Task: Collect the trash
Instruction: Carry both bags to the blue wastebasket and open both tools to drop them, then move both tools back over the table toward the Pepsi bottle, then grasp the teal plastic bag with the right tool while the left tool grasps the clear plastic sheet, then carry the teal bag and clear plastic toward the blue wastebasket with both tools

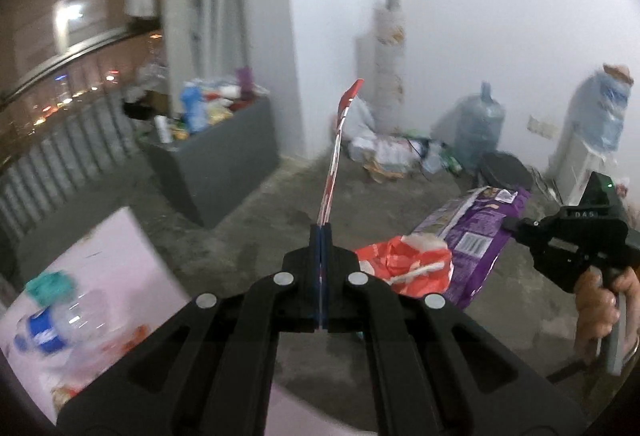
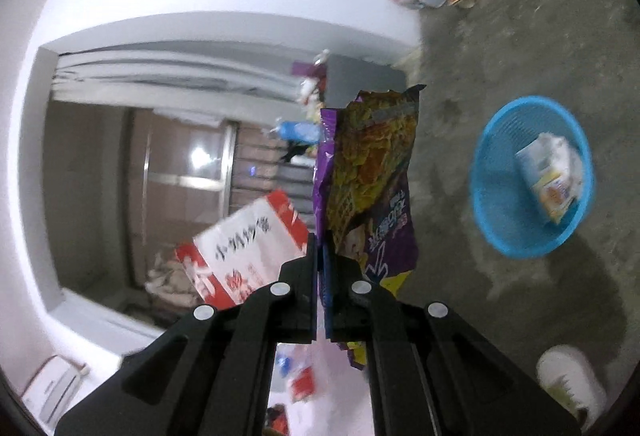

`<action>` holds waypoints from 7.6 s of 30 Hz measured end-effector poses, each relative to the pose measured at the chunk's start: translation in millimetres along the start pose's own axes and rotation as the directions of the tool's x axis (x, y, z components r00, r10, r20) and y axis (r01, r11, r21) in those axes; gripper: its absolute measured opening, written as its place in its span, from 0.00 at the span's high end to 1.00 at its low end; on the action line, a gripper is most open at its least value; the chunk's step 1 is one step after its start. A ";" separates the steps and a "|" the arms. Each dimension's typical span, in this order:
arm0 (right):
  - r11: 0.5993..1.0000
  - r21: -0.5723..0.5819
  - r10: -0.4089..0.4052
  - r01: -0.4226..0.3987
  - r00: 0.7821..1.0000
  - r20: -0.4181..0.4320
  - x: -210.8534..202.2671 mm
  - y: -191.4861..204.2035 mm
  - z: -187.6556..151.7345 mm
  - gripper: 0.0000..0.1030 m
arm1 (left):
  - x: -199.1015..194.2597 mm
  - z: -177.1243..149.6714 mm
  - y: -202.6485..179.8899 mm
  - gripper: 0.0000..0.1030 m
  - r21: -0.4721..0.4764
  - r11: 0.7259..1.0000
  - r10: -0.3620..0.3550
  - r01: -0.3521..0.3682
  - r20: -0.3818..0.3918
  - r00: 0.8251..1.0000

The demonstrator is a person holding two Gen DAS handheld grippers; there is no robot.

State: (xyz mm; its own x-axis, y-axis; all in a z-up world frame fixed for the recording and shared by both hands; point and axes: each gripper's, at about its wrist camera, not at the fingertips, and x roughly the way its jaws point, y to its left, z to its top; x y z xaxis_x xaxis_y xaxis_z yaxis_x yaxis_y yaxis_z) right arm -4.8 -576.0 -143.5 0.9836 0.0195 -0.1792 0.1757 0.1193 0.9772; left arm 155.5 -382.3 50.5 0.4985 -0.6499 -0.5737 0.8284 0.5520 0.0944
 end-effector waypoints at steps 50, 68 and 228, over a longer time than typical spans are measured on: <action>0.711 -0.656 -0.495 0.253 0.842 -0.212 116.8 120.5 -129.8 0.44 | -217.8 -206.0 224.2 0.24 -0.597 0.747 0.304 -0.292 -0.084 0.949; 0.554 -0.800 -0.589 -0.229 0.572 -0.571 481.1 267.2 -304.1 0.44 | -160.8 -221.2 284.3 0.52 -0.731 0.670 0.149 -0.128 -0.037 0.988; 0.865 -0.239 -0.469 0.441 0.880 -0.074 -39.3 24.0 -29.4 0.52 | -13.9 -30.9 9.6 0.98 -0.348 0.917 -0.264 0.194 -0.164 0.950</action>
State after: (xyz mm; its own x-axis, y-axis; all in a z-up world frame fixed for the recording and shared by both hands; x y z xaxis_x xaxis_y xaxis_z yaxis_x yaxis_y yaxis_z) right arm -40.4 -544.7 -116.3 0.7803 0.0347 -0.6245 0.5760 0.3493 0.7391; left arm 148.6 -351.8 34.3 0.2132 -0.6775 -0.7040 0.7678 0.5617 -0.3080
